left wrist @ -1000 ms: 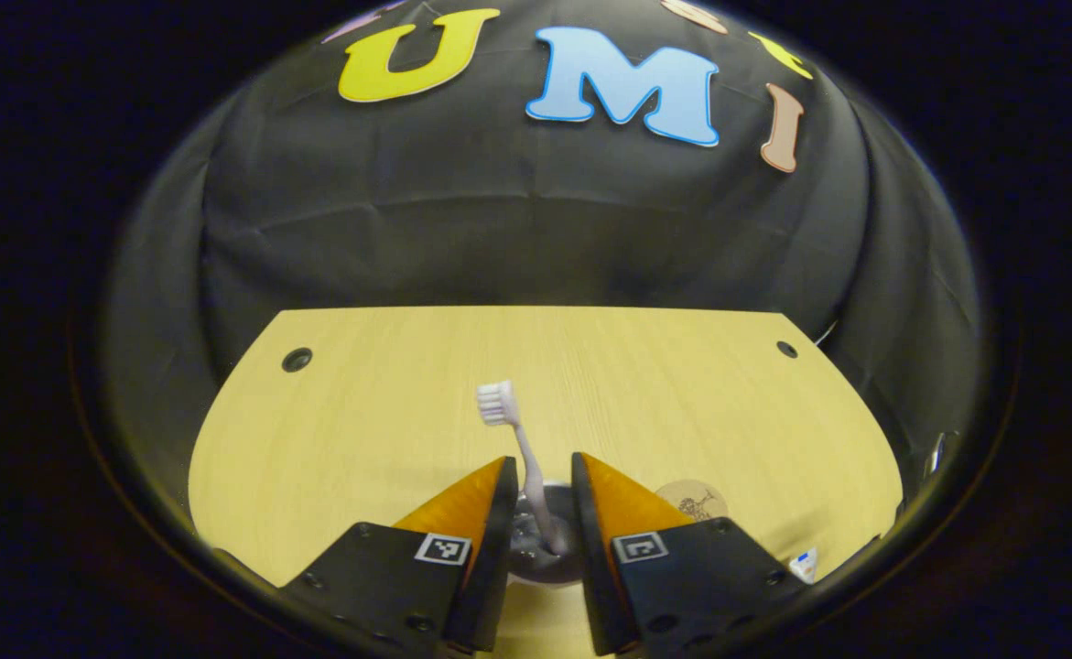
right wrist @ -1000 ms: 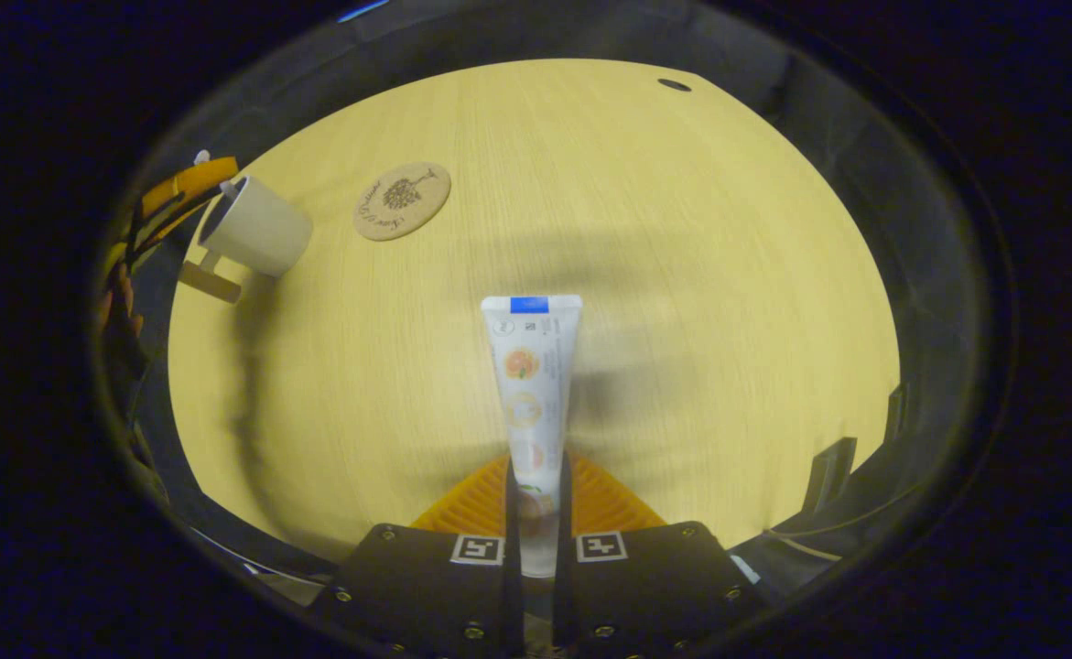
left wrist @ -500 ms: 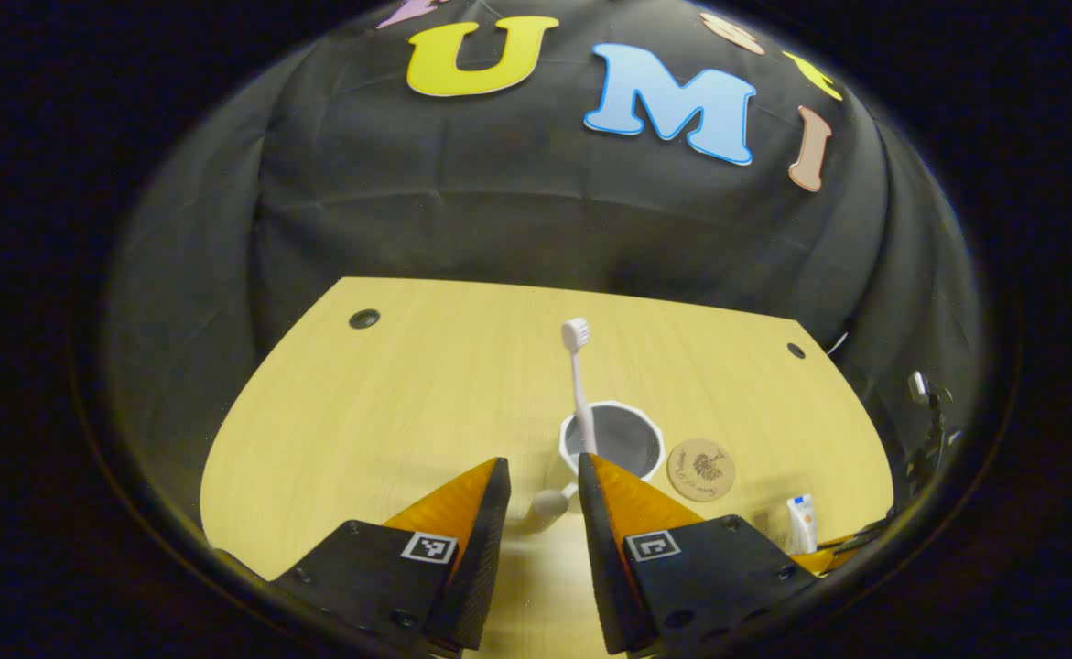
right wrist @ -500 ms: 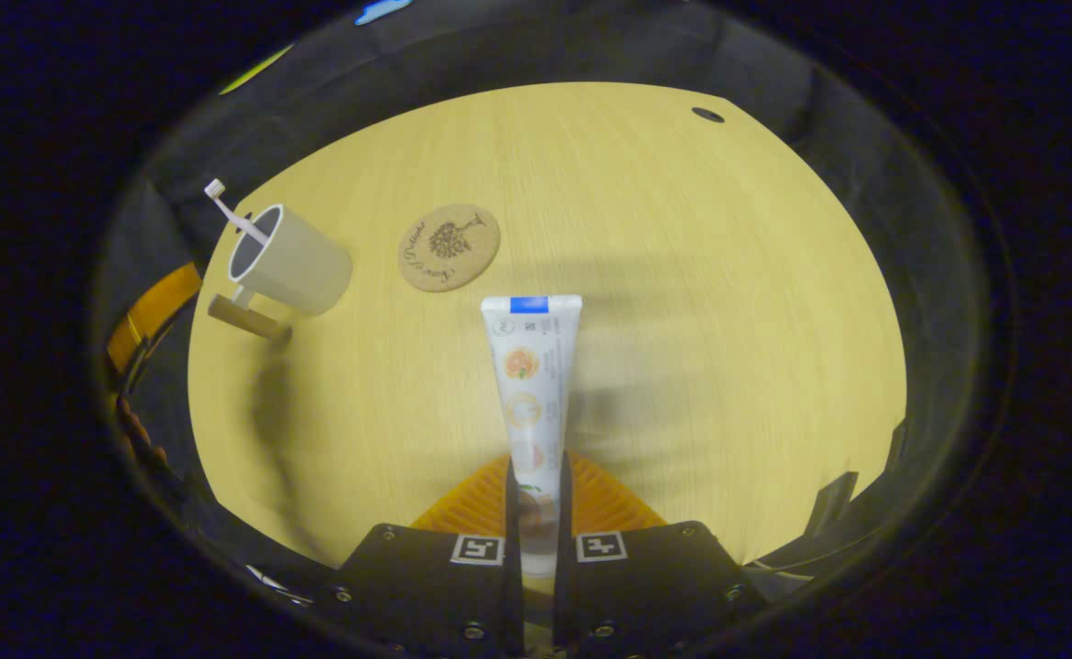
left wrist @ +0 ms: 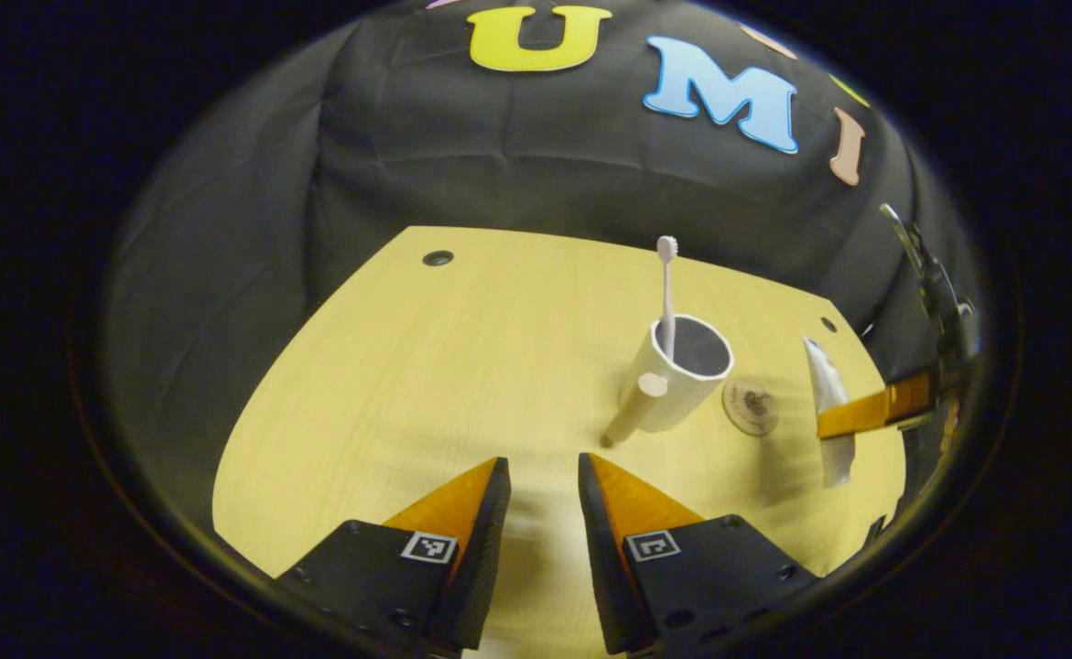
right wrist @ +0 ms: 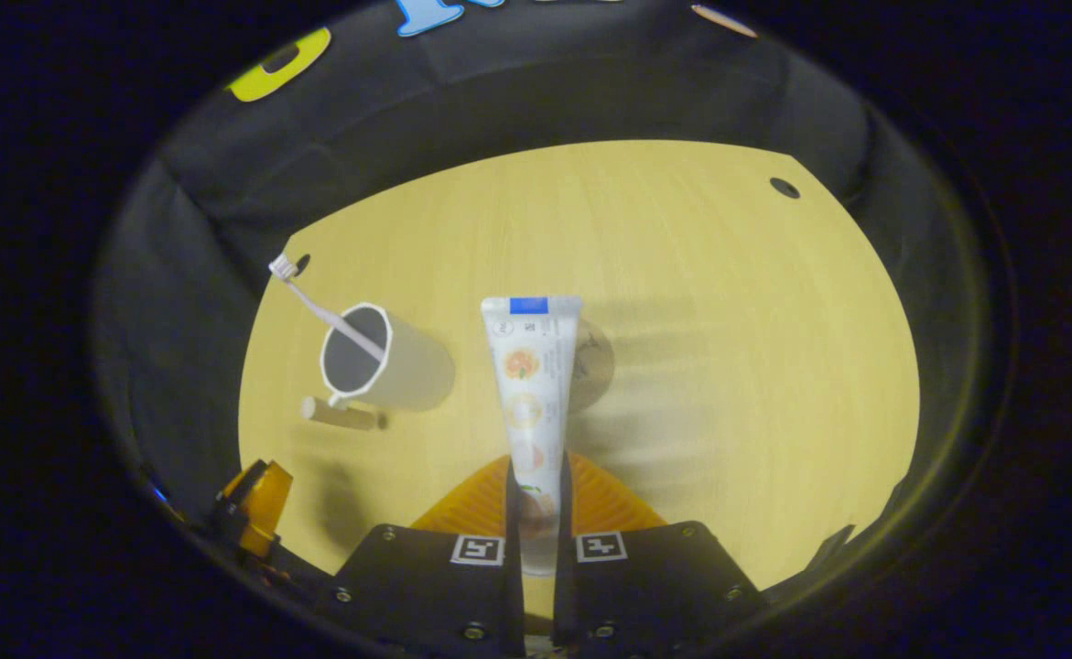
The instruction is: Put the toothbrush and toothpaste on the desktop into the cup, then pick up the cup and place it on the coaster on the desktop.
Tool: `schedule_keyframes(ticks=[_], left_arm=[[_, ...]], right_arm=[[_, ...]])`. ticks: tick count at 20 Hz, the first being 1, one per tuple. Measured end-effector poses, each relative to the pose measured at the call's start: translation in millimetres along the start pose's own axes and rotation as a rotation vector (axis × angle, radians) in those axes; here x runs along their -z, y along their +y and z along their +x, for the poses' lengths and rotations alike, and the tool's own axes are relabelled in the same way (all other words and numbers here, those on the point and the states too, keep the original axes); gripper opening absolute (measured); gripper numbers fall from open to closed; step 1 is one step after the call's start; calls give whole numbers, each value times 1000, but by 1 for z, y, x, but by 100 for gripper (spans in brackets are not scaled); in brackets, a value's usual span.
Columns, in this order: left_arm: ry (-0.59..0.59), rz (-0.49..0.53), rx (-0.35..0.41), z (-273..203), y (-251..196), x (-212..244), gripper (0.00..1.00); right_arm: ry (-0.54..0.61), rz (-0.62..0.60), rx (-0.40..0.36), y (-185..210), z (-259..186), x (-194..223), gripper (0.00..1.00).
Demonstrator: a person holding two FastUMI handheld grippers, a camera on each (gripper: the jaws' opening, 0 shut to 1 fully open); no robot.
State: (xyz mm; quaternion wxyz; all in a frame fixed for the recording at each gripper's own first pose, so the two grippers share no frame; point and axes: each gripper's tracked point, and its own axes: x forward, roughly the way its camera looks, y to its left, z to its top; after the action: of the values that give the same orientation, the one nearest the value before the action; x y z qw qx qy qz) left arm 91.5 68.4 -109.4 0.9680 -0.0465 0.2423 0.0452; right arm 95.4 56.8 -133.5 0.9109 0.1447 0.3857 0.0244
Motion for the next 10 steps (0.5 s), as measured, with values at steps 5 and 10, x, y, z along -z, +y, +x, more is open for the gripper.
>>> schedule_keyframes(ticks=[5,10], left_arm=[[58,9,-18,-6,16,31,53],[133,11,-27,-8,26,62,58]], right_arm=[[-76,40,-50,47,4,-51,14],[-221,55,-106,97,11,-106,14]])
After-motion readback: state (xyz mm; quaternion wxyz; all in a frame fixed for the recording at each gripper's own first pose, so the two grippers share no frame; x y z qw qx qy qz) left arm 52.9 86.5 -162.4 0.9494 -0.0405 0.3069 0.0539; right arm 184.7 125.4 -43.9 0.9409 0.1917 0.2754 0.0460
